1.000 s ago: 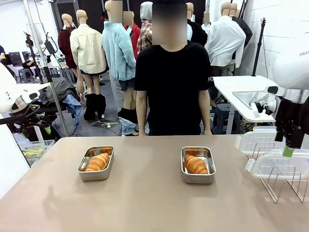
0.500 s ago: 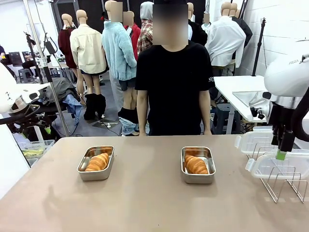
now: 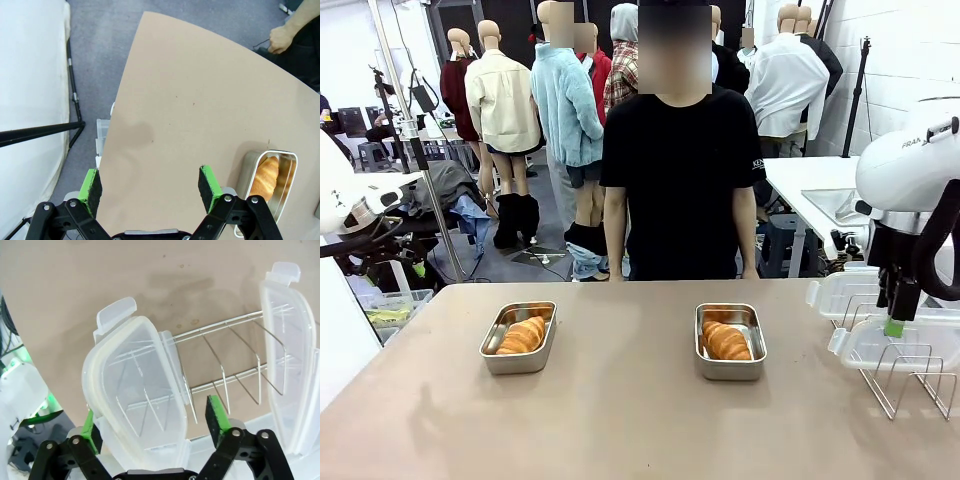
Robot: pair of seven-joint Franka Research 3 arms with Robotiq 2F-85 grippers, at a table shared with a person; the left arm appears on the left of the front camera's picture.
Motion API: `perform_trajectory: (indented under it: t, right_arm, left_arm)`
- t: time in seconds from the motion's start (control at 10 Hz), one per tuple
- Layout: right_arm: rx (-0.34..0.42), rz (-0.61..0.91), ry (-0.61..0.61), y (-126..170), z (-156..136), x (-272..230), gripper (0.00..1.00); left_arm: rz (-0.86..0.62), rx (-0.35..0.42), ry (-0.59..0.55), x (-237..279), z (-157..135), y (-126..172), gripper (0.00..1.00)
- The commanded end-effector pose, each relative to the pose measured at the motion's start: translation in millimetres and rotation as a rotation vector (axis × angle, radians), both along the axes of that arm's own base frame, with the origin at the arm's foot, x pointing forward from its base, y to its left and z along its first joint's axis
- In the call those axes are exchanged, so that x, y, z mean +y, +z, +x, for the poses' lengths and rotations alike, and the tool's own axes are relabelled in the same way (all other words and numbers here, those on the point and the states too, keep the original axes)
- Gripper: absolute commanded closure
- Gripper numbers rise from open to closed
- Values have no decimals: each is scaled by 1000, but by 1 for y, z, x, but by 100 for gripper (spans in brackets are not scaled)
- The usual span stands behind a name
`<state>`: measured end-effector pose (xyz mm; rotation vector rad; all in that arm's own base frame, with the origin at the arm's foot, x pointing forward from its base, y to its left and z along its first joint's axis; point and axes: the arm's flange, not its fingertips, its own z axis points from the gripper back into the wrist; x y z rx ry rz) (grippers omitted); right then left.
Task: Place the bread in airtight containers.
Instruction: Pick up one Airtight Container lid and hand it to the human.
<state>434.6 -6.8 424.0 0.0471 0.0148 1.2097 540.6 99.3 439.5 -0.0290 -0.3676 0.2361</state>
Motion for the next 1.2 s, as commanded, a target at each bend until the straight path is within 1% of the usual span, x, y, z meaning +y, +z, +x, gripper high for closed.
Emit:
perform_trajectory:
  t: [0.0, 0.3, 0.4, 1.1]
  right_arm:
    - [-22, -2, -12, -3, 1, 2, 29]
    - [-28, 1, -11, -5, 3, 3, 88]
    - [-29, 4, -9, -5, 3, 3, 100]
    - [-10, 23, -12, -6, 4, 7, 100]
  left_arm:
    - [12, -5, 0, 1, 0, 2, 0]
    - [12, -5, 0, 1, 0, 2, 0]
    - [12, -5, 0, 1, 0, 2, 0]
    - [12, -5, 0, 1, 0, 2, 0]
